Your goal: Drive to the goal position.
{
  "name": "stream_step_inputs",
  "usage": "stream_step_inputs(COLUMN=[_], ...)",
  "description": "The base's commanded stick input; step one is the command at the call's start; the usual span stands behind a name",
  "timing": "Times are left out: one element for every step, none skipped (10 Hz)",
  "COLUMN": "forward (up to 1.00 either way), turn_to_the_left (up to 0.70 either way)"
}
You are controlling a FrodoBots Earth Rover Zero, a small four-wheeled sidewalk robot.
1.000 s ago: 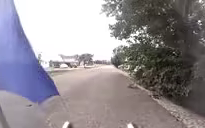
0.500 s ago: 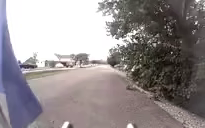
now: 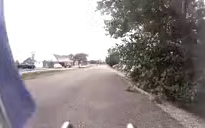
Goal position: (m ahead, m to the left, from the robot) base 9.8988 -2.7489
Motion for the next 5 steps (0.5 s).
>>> stream_step_inputs(forward=[0.45,0.45,0.45,0.45,0.45], turn_to_the_left=[0.0,0.0,0.0,0.0,0.0])
